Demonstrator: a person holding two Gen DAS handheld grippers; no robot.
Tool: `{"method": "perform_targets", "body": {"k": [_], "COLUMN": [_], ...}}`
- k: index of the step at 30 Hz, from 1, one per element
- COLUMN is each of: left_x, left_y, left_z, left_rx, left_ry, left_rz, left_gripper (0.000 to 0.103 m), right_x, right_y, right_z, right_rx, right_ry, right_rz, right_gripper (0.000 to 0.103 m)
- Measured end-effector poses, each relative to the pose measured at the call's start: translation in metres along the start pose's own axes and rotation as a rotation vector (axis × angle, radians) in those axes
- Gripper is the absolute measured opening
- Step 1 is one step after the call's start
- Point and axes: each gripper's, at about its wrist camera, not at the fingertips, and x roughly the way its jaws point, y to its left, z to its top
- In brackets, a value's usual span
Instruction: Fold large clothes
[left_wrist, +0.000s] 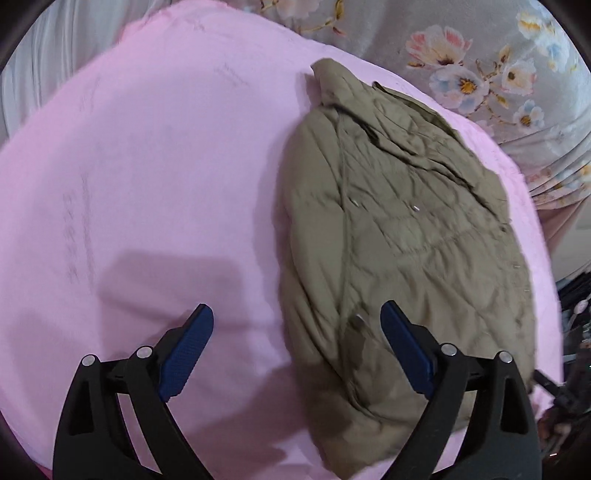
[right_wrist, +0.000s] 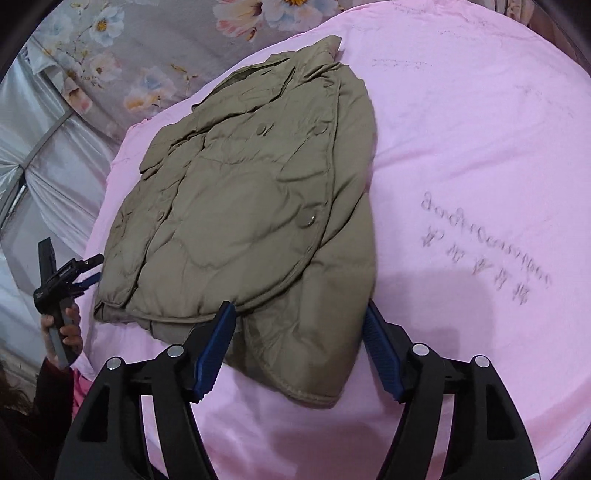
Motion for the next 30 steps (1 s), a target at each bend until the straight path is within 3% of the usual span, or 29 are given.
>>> {"method": "perform_targets", "body": {"k": [6,8,9,10,11,12,13,14,24,26,30], "left_x": [0.000,0.002,0.002,0.002,0.002,-0.004,-0.012,-0.025,-0.196,-0.218,-0.219], "left_y": [-0.018,-0.028,-0.034,-0.038,-0.040,-0.042,-0.044,-0.043,-0.057,-0.066,-0.095], "left_z": [-0.022,-0.025,-0.026,-0.028,-0.028,-0.028,-0.029,-0.029,-0.047,-0.041,-0.005], "left_rx": [-0.054,-0.037,-0.026,-0.021,-0.017,-0.009,-0.001,0.002,0.074,0.107,0.181], "left_ry": [0.000,-0.011,-0.021,-0.027,-0.031,-0.045,-0.066,-0.092,-0.366,-0.411,-0.458], "left_rz": [-0.146,-0.135,-0.106,-0.093,-0.088,-0.073,-0.075,-0.088,-0.231,-0.227,-0.179], "left_gripper": [0.089,0.082,0.072,0.054,0.044,0.026,0.015,0.010,0.004,0.004,0.003], "right_x": [0.002,0.004,0.005,0.006,0.007,0.004,0.000,-0.010,-0.163,-0.186,-0.195], "right_y": [0.007,0.006,0.006,0.005,0.006,0.005,0.008,0.012,0.076,0.088,0.102], "right_z": [-0.005,-0.002,-0.001,-0.001,0.000,-0.001,-0.002,-0.002,-0.020,-0.011,0.031], "right_rx": [0.067,0.095,0.103,0.110,0.119,0.127,0.129,0.112,-0.162,-0.183,-0.196], "right_ry": [-0.076,-0.098,-0.105,-0.108,-0.108,-0.120,-0.139,-0.172,-0.502,-0.562,-0.628], "right_rz": [0.078,0.107,0.117,0.123,0.138,0.151,0.165,0.172,0.329,0.340,0.302], "right_gripper": [0.075,0.064,0.058,0.043,0.030,0.027,0.020,0.017,0.011,0.010,0.010]}}
